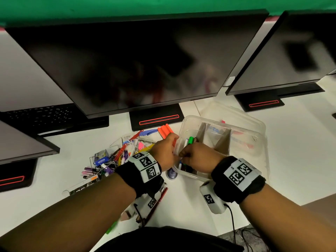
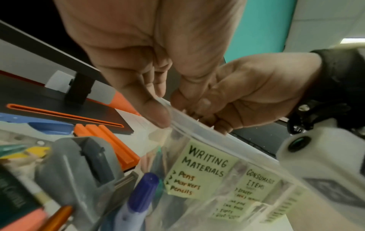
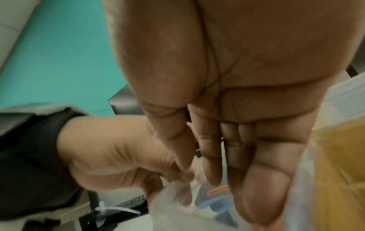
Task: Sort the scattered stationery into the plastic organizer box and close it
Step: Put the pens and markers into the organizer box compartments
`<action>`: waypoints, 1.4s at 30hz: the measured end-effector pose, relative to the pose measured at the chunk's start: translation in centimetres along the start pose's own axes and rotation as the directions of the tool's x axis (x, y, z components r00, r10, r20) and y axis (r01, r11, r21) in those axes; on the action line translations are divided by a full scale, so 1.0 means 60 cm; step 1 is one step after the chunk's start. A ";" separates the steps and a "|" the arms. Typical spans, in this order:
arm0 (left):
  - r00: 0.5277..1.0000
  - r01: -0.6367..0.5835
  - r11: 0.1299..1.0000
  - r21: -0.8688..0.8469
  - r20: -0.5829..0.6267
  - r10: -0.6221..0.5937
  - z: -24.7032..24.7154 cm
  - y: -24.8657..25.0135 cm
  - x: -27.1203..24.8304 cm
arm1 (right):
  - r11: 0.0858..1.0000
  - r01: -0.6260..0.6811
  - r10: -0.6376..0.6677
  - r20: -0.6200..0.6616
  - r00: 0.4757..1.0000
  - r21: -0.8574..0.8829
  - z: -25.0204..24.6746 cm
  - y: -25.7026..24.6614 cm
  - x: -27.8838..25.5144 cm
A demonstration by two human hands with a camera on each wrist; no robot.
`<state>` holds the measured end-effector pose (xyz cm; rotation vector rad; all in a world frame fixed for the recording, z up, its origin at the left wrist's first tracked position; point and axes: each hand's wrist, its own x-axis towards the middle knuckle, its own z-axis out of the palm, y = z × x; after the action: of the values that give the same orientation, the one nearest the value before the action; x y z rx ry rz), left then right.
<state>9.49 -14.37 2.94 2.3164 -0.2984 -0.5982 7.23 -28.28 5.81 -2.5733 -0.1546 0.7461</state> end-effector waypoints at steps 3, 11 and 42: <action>1.000 0.011 1.000 -0.025 0.004 -0.011 -0.005 -0.015 -0.001 | 0.984 -0.010 0.021 -0.058 0.998 0.179 -0.002 -0.007 -0.019; 0.996 0.003 0.995 -0.100 0.092 0.006 -0.030 -0.041 -0.016 | 1.000 -0.018 0.020 -0.080 0.997 0.016 0.005 -0.044 0.006; 0.956 0.016 0.846 0.533 0.239 -0.169 0.064 -0.178 -0.102 | 0.733 0.279 -0.299 0.075 0.951 -0.621 0.250 -0.029 0.008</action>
<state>2.73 -6.65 -4.89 2.7844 -0.5407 -0.9991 -0.33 -20.73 -4.89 -3.0597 -0.9234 0.6003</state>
